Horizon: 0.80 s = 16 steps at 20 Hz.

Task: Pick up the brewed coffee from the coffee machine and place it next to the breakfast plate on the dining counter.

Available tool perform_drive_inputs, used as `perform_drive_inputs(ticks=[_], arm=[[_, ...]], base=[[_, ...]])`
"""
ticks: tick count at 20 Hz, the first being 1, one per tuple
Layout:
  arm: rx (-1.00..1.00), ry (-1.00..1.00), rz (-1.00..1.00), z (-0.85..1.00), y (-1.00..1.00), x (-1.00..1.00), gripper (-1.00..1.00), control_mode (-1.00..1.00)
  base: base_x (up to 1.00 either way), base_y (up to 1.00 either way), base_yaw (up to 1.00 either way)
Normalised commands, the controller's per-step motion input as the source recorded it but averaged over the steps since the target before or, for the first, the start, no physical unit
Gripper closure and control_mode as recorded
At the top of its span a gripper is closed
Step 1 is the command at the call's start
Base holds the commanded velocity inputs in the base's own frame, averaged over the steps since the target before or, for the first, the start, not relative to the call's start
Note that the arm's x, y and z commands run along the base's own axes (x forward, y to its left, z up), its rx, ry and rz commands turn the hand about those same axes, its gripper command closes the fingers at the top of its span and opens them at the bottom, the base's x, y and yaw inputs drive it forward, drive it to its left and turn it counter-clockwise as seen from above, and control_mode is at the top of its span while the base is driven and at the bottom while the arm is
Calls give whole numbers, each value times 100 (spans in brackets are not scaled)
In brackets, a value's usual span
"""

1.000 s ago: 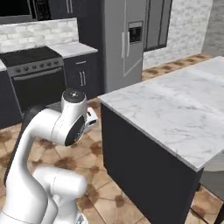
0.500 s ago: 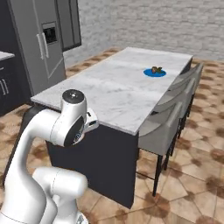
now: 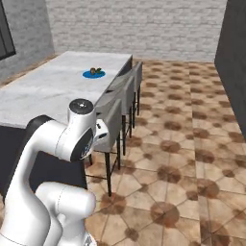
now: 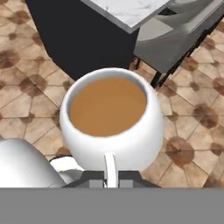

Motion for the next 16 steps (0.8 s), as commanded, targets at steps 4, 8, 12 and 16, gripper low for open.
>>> perform_drive_inputs(ticks=[4,8,12,16], arm=[[0,0,0,0,0,0,100,100],[0,0,0,0,0,0,100,100],[0,0,0,0,0,0,100,100],[0,0,0,0,0,0,100,100]], base=[[28,-77,-43],[69,-40,-16],[91,-22,5],[99,-20,25]])
